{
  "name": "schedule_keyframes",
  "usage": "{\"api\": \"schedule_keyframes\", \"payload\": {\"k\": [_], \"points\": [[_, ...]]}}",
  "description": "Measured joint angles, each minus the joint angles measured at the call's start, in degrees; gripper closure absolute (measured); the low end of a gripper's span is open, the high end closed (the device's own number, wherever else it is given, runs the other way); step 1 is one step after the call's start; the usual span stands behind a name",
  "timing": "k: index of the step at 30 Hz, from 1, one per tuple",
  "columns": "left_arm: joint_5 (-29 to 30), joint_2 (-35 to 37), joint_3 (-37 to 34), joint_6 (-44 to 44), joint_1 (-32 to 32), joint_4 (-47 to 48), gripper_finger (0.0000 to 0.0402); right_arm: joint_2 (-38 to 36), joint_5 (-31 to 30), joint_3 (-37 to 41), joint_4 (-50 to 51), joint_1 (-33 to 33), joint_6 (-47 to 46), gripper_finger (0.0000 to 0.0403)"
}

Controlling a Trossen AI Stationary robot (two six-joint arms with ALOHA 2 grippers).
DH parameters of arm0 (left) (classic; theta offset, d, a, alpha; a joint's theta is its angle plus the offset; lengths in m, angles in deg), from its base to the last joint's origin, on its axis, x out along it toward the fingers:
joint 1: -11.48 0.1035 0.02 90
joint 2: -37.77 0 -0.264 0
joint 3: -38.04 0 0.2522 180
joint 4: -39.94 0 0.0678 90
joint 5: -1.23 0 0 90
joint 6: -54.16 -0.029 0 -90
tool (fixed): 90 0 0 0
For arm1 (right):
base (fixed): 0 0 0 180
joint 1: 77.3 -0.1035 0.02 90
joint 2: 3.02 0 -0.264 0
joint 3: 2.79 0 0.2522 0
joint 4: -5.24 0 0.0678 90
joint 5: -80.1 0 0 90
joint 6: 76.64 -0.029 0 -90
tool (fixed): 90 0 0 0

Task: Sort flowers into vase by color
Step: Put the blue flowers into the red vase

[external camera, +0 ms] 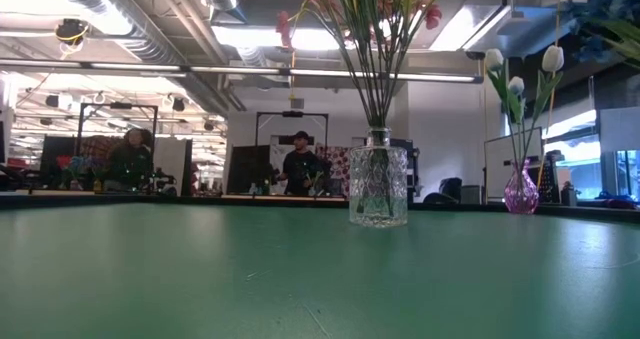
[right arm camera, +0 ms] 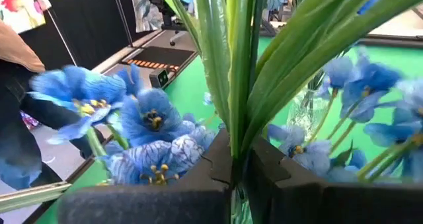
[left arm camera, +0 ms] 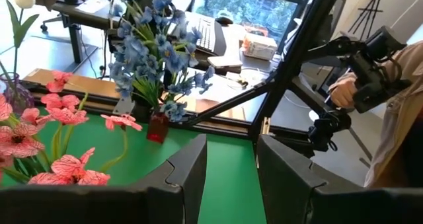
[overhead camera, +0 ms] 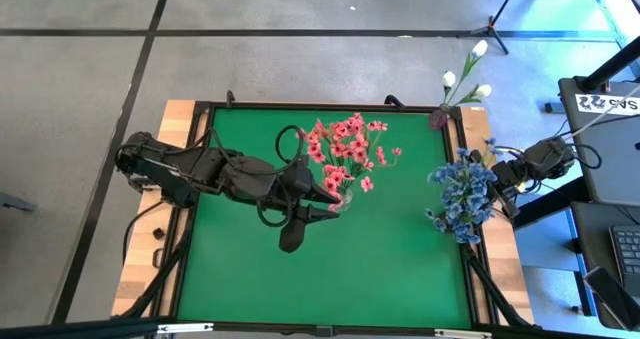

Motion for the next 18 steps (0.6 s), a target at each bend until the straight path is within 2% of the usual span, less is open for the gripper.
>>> {"api": "schedule_keyframes", "payload": {"k": [9,18], "points": [[0.0,0.0,0.0,0.0,0.0,0.5,0.0271,0.0,1.9,0.2,3.4,0.0,-2.2,0.0379],[0.1,0.0,0.0,-0.1,0.0,0.9,0.0271,0.0,4.1,0.2,7.4,0.0,-6.4,0.0346]]}}
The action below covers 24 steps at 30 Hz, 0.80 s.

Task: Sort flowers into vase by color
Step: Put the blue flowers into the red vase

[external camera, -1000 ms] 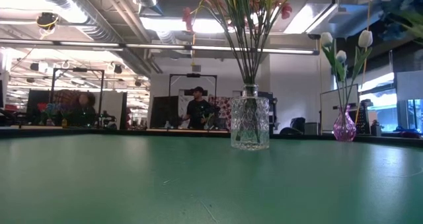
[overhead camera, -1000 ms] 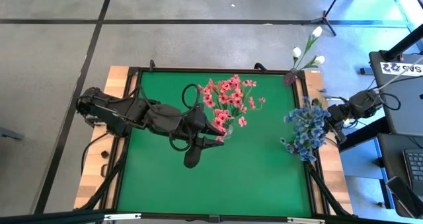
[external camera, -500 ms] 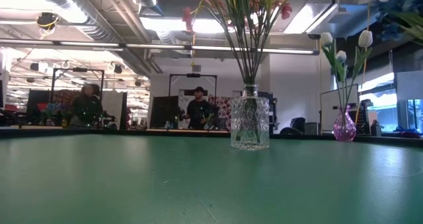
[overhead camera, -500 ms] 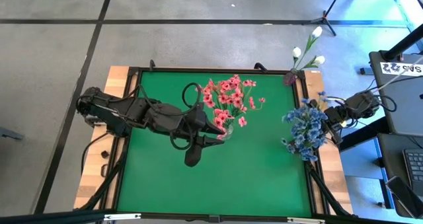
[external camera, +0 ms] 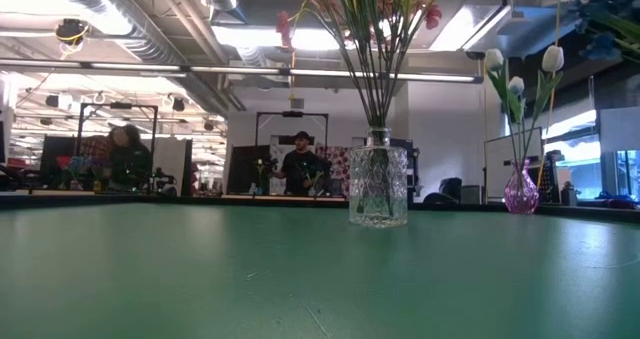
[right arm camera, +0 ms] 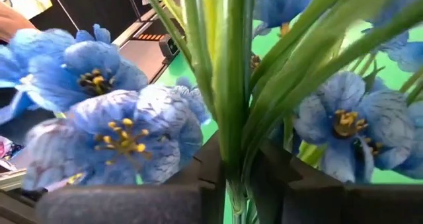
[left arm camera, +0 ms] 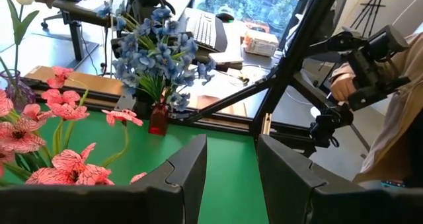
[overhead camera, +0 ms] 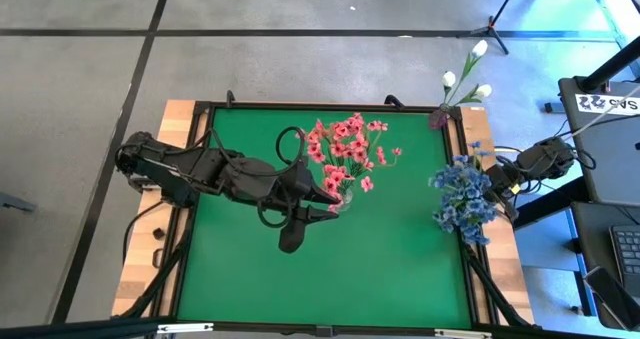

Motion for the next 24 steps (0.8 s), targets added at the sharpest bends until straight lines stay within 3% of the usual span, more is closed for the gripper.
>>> {"api": "schedule_keyframes", "payload": {"k": [7,13,17,24], "points": [[0.0,0.0,0.0,0.0,-0.3,0.0,0.0271,0.0,0.3,-0.4,1.2,0.0,-0.4,0.0297],[0.0,0.0,0.0,0.0,-0.5,0.0,0.0271,2.1,-0.8,-5.8,6.1,0.0,-0.4,0.0257],[0.0,0.0,0.0,0.0,-0.4,0.7,0.0271,3.9,-1.2,-9.1,8.3,0.0,-0.4,0.0245],[0.0,0.0,0.0,0.0,-0.5,1.2,0.0271,4.6,-0.9,-9.4,0.9,0.0,-0.4,0.0241]]}}
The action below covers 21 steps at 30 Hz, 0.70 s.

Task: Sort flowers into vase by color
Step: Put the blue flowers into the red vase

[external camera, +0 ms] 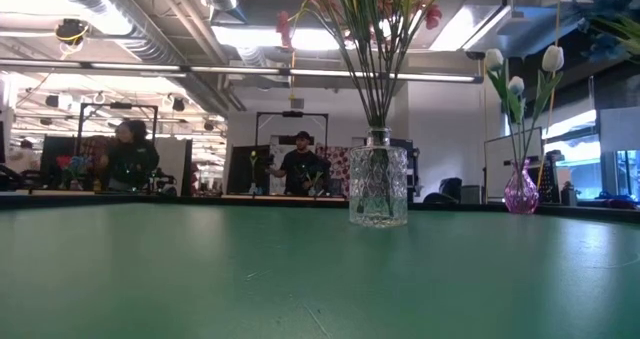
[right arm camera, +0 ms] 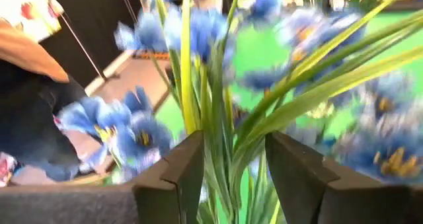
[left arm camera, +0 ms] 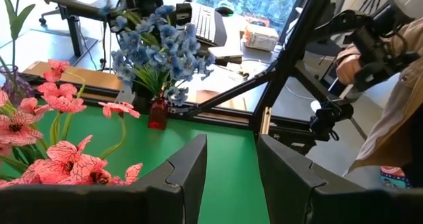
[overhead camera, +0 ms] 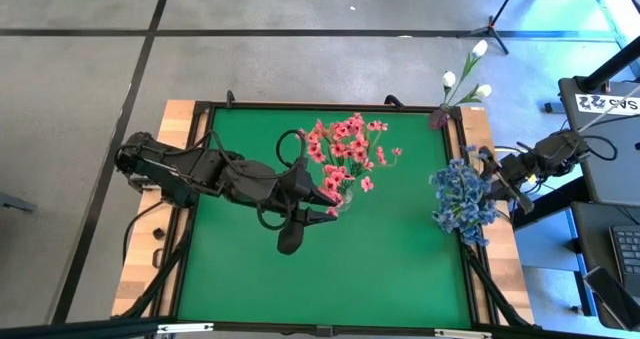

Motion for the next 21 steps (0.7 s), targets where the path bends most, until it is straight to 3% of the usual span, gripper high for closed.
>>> {"api": "schedule_keyframes", "payload": {"k": [11,14,19,21], "points": [[0.0,0.0,0.0,1.0,-0.1,0.0,0.0271,0.0,1.5,1.9,-5.5,-0.1,-1.0,0.0247],[0.0,0.0,0.0,1.0,0.2,0.1,0.0271,0.0,1.2,2.7,-5.3,-0.1,-1.2,0.0279],[0.0,0.0,0.0,1.0,0.3,0.1,0.0271,0.0,1.4,2.4,-4.7,-0.1,-2.4,0.0385],[0.0,0.0,0.0,1.0,0.2,0.1,0.0271,0.0,2.1,1.6,-2.9,-0.1,-3.1,0.0388]]}}
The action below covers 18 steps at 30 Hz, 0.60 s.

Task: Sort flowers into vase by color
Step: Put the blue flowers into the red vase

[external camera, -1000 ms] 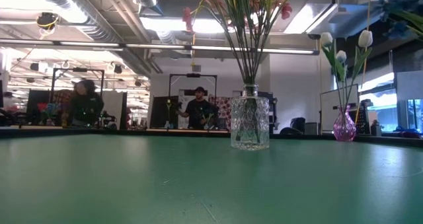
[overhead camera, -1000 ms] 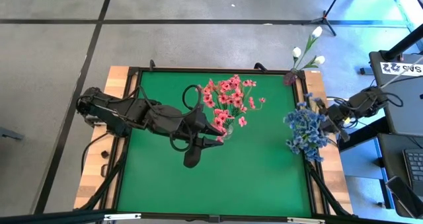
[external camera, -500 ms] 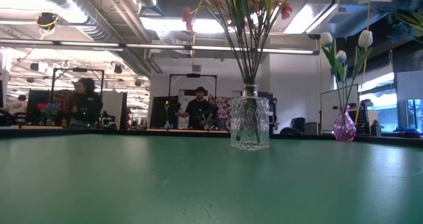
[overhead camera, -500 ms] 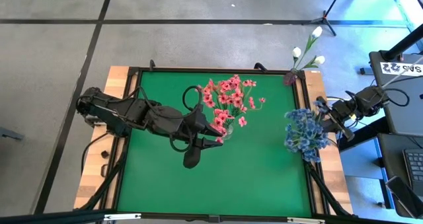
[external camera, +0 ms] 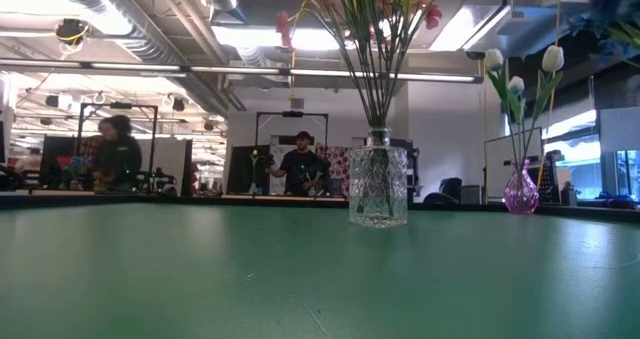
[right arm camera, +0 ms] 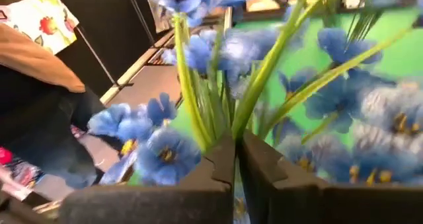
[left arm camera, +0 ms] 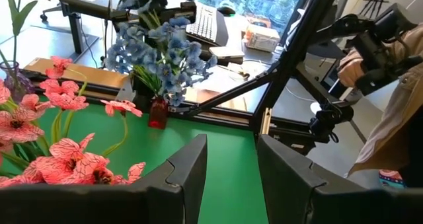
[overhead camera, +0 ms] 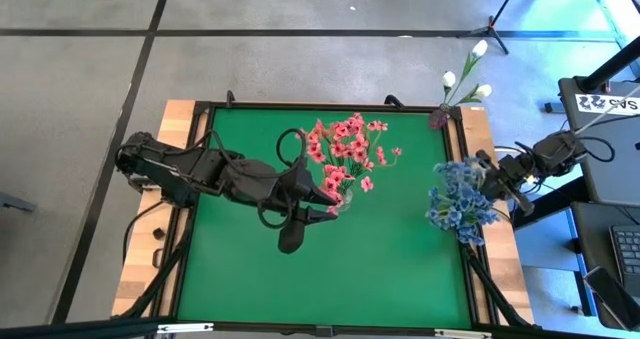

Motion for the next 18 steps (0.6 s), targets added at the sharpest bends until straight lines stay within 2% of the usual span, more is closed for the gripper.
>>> {"api": "schedule_keyframes", "payload": {"k": [9,15,18], "points": [[0.3,0.0,0.0,0.0,0.0,0.0,0.0271,0.0,0.3,-6.1,15.8,0.0,-6.7,0.0392],[0.7,0.0,0.0,0.0,0.0,0.0,0.0271,0.0,0.7,-4.9,22.6,0.0,-6.7,0.0389],[0.7,0.0,0.0,0.0,0.0,0.0,0.0271,0.0,0.1,-4.2,24.4,0.0,-6.6,0.0369]]}}
